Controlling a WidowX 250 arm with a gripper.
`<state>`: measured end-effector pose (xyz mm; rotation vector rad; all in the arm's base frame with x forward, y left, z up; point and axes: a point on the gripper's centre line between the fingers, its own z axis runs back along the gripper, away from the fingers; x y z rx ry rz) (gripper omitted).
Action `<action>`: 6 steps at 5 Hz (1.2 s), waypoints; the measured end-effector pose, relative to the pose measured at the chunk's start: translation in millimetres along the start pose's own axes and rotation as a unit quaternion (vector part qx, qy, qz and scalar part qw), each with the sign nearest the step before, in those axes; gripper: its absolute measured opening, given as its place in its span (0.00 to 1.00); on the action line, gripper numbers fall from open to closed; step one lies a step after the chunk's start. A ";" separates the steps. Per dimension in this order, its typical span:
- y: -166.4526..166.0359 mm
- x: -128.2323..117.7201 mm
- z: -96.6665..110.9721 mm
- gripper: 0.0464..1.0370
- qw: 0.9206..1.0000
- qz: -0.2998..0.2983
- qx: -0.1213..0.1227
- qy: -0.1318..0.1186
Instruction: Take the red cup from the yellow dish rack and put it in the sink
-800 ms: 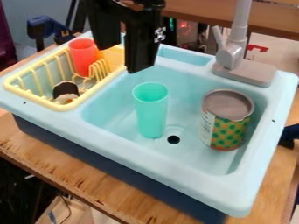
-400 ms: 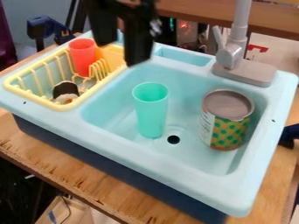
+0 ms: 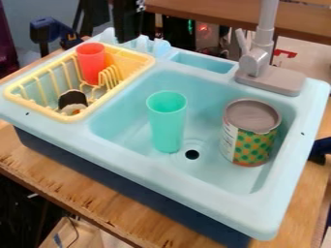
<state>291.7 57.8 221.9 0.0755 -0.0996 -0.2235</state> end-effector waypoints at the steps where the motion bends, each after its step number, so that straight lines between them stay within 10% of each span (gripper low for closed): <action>1: 22.4 13.1 -13.4 0.97 1.000 0.006 0.011 0.004; 6: 63.6 32.8 -72.3 0.97 0.997 0.029 -0.020 0.061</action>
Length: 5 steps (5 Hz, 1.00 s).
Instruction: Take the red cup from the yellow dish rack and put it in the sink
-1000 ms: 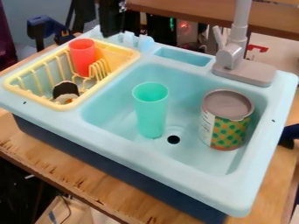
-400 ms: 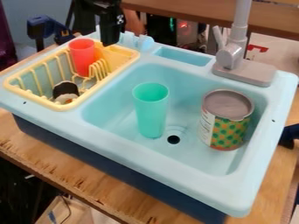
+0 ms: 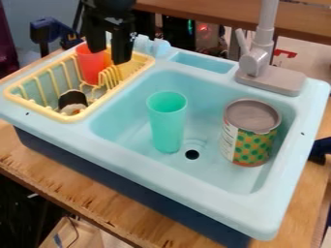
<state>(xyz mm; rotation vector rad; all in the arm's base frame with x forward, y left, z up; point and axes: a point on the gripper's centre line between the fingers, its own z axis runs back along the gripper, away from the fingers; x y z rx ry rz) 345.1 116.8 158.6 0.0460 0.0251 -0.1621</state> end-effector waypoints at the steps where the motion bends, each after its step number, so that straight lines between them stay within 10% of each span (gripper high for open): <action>1: 15.4 -3.0 -4.5 0.97 1.000 0.014 -0.001 0.009; 3: 24.7 4.0 -10.9 0.93 1.000 0.015 -0.003 0.020; 5: 28.3 5.3 -13.5 0.35 1.000 0.024 -0.006 0.007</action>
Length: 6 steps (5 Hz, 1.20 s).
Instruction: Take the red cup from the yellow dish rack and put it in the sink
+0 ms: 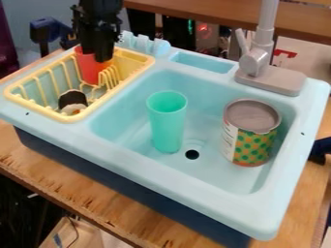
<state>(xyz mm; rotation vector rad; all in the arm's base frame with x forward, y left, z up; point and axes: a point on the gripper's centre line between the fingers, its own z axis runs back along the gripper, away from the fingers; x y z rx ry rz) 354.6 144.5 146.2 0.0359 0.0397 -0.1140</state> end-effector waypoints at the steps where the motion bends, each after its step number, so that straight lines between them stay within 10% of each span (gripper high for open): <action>1: -1.1 0.6 0.0 0.14 1.000 0.001 -0.003 -0.002; 3: -10.1 -9.8 19.2 0.03 1.000 -0.001 0.000 -0.024; 6: -98.9 -50.0 118.2 0.03 0.990 -0.079 0.040 -0.108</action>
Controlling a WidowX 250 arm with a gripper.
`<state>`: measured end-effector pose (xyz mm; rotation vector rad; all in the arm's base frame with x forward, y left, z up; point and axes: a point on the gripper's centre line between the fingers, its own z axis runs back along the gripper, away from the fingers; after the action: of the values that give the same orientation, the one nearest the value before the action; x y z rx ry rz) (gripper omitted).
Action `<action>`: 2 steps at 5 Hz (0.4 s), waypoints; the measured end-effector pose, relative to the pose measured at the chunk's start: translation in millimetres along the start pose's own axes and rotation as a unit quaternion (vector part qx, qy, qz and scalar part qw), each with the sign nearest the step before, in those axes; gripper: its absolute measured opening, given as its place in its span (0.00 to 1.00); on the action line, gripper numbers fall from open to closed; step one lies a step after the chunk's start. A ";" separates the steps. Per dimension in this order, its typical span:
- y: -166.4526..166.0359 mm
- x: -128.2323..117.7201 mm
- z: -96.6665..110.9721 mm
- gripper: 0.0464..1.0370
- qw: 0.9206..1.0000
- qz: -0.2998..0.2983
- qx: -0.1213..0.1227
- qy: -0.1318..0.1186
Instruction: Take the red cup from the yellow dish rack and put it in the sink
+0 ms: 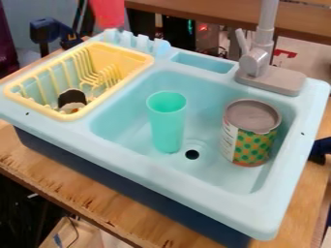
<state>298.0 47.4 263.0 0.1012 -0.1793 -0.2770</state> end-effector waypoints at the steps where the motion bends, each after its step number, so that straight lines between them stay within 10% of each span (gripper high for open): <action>1: -52.5 -9.8 23.7 0.03 0.998 -0.066 -0.014 -0.017; 2: -95.5 -19.7 26.5 0.03 0.992 -0.122 -0.033 0.000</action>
<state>249.3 -40.5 274.0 0.0569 -0.1574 -0.5260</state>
